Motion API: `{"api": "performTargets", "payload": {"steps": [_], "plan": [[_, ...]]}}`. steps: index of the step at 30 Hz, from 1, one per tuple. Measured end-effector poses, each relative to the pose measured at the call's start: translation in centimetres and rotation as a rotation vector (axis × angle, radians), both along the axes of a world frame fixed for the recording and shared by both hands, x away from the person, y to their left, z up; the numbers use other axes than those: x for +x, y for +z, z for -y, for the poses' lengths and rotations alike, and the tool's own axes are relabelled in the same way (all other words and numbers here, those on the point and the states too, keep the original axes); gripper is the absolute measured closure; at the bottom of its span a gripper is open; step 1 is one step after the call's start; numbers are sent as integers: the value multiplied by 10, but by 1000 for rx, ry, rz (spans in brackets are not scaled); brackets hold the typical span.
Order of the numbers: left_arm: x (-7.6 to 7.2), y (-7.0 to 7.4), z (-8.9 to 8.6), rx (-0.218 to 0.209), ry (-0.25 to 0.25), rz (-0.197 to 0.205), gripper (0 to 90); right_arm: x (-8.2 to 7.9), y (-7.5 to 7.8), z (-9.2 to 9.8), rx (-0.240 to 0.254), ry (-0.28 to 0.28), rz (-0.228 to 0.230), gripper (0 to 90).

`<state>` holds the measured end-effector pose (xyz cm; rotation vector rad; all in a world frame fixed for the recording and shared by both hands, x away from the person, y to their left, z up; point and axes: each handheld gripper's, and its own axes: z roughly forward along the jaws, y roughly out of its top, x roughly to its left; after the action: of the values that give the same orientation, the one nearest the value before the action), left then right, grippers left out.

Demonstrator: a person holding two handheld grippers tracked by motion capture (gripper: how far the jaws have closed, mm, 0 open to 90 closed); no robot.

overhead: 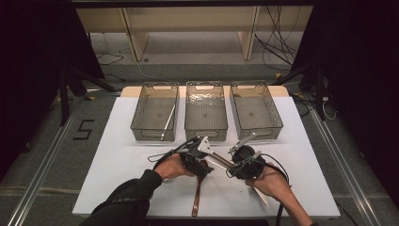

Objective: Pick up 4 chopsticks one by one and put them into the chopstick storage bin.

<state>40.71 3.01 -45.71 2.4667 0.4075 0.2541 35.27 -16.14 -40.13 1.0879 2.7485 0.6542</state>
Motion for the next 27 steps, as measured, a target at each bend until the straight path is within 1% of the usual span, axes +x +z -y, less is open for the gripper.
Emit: {"api": "performTargets", "payload": {"steps": [4, 5, 6, 8, 12, 15, 21, 26, 27], "plan": [[1, -2, 4, 13, -17, 18, 399, 0, 0, 0, 3, 5, -3, 859], [1, -3, 5, 8, -17, 20, 415, 0, 0, 0, 4, 7, -2, 859], [2, -3, 6, 16, -30, 23, 434, 0, 0, -1, 4, 8, -3, 859], [2, -3, 7, 12, -32, 28, 459, 0, 0, -1, 6, 12, -4, 859], [3, -1, 9, 15, -61, 42, 529, 0, 0, -1, 6, 19, -1, 859], [2, 2, 9, 20, -81, 54, 560, 0, 1, 1, 13, 20, -2, 858], [-1, 6, 7, 61, -140, 67, 624, 0, 2, 3, 27, 40, 8, 858], [-5, 13, 4, 98, -193, 89, 672, 2, 3, 6, 36, 80, 5, 853], [-6, 14, 4, 93, -200, 90, 683, 2, 4, 7, 40, 84, 7, 849]]}}
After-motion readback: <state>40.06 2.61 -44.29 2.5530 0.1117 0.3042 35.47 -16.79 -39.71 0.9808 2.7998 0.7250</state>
